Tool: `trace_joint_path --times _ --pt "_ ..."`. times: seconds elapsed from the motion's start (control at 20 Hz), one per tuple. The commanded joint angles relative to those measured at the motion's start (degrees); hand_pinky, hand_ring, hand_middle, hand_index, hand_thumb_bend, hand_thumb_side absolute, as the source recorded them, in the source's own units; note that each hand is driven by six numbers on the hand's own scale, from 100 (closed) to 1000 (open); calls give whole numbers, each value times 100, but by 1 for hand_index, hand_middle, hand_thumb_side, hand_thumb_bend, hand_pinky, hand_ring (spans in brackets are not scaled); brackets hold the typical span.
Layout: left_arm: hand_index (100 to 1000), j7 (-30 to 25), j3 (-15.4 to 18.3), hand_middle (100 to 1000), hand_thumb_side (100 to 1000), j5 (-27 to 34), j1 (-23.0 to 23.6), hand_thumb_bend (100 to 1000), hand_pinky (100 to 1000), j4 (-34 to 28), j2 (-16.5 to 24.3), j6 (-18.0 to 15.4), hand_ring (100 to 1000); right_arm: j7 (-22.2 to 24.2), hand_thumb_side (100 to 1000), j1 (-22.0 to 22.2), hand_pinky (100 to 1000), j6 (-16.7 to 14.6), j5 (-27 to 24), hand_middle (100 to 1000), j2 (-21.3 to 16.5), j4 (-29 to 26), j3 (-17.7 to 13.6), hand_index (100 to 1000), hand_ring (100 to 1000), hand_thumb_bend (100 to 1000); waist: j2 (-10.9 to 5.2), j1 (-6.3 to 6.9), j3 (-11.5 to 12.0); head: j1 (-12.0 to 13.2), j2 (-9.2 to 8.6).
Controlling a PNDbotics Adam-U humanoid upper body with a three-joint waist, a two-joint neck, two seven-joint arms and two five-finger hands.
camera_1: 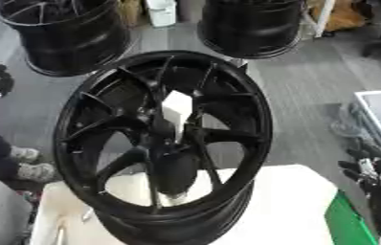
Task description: Pull the pin out of the wheel hub.
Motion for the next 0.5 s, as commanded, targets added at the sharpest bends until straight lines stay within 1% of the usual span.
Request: trace_joint_path --times 0.05,0.1,0.2,0.35,0.5 --pt "769 247 219 638 616 235 128 563 670 -506 -688 313 594 -2 818 -68 871 -16 -40 877 -9 -91 -29 1000 812 100 -18 -29 23 1 -11" --pt "765 309 250 632 620 251 186 563 669 -531 -875 399 590 1 818 -70 871 -16 -44 877 -1 -91 -29 1000 812 100 -14 -38 24 12 -11" --pt "759 400 260 624 622 257 262 560 667 -521 -1060 532 585 -3 817 -73 871 -18 -52 877 -3 -93 -30 1000 812 100 -2 -48 25 19 -11" --pt "754 476 233 617 627 255 314 559 666 -452 -1161 632 580 0 815 -76 870 -26 -56 877 -8 -99 -19 1000 811 100 12 -49 30 66 -11" --pt "751 503 194 614 628 248 313 556 665 -401 -1196 666 577 -11 816 -91 870 -37 -63 877 -8 -103 -17 1000 811 100 51 -61 1 39 -11"
